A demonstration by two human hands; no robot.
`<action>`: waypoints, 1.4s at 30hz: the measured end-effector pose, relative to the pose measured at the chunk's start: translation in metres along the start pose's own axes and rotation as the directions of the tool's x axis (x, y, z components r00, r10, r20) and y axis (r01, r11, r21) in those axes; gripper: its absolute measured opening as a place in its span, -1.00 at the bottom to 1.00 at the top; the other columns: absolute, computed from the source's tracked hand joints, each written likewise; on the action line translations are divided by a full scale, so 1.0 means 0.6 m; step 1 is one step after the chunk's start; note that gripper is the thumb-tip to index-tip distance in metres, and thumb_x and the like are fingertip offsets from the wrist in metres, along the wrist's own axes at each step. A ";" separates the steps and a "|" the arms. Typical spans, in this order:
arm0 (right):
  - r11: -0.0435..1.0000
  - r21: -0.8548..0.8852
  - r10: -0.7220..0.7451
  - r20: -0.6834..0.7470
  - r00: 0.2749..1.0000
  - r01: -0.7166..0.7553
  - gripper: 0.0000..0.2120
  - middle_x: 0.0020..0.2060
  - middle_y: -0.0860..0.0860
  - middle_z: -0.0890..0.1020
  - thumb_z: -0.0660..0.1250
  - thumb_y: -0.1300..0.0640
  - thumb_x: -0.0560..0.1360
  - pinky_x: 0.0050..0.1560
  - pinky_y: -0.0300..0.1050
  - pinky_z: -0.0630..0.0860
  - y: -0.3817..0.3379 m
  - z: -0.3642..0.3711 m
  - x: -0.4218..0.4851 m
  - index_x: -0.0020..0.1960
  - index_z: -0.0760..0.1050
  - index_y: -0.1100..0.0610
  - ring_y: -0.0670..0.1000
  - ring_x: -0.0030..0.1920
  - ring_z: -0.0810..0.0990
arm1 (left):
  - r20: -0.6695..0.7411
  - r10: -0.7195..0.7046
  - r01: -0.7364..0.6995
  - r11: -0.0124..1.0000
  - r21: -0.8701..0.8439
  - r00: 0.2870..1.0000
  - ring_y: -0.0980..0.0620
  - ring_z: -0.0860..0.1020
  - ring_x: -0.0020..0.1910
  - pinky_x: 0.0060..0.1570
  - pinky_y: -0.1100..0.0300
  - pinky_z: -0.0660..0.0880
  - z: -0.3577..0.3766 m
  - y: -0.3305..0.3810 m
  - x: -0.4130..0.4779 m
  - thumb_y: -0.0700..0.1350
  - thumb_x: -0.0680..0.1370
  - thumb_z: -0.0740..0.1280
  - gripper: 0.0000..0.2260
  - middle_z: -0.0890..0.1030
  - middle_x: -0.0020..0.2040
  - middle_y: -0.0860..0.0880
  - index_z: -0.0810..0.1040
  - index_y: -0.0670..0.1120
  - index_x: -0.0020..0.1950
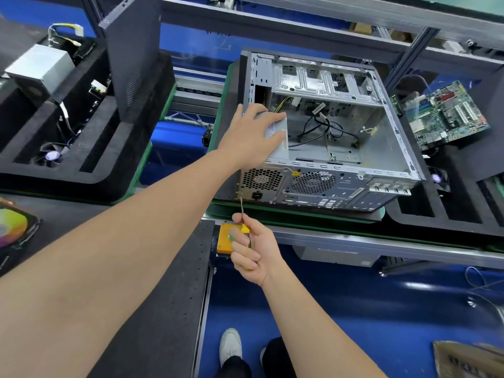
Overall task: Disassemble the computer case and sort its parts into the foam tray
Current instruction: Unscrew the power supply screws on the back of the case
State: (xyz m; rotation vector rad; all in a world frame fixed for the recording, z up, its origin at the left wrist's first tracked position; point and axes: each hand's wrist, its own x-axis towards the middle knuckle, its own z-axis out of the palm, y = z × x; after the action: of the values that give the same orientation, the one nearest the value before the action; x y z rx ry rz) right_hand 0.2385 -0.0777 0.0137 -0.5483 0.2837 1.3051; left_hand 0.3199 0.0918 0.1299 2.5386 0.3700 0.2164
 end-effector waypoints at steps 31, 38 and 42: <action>0.939 -0.344 -0.060 -0.114 0.992 0.017 -0.75 -0.38 0.03 0.45 0.22 0.02 0.71 -0.26 -0.02 0.63 -0.020 -0.007 -0.020 -0.12 0.47 0.07 0.04 -0.39 0.53 | -0.006 0.001 -0.001 1.000 -0.011 1.000 -0.11 0.07 0.61 0.62 -0.05 -0.15 0.000 -0.004 0.003 0.25 0.65 0.14 -0.54 0.28 0.45 0.10 0.32 0.23 0.55; 0.999 -0.049 -0.006 0.001 1.000 0.006 -0.71 -0.55 -0.04 0.30 0.14 0.09 0.71 -0.66 -0.25 0.17 -0.015 -0.005 -0.007 -0.11 0.51 0.15 -0.10 -0.68 0.23 | -0.015 -0.003 0.002 0.999 -0.033 1.000 -0.13 0.05 0.61 0.61 -0.06 -0.14 0.002 -0.006 0.002 0.23 0.66 0.15 -0.55 0.29 0.45 0.09 0.33 0.22 0.55; 0.938 -0.338 -0.138 -0.172 0.975 0.074 -0.73 -0.52 0.02 0.31 0.16 0.13 0.68 -0.61 -0.21 0.16 -0.016 0.010 -0.008 -0.14 0.51 0.14 -0.05 -0.65 0.18 | -0.016 -0.003 0.003 1.000 -0.028 1.000 -0.13 0.06 0.61 0.61 -0.07 -0.14 0.003 -0.006 0.004 0.23 0.66 0.15 -0.55 0.29 0.46 0.09 0.33 0.22 0.55</action>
State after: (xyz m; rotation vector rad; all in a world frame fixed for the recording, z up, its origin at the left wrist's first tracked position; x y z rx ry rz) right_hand 0.2458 -0.0801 0.0230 -0.9669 0.1917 1.2012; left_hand 0.3216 0.0947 0.1266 2.5094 0.3746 0.2392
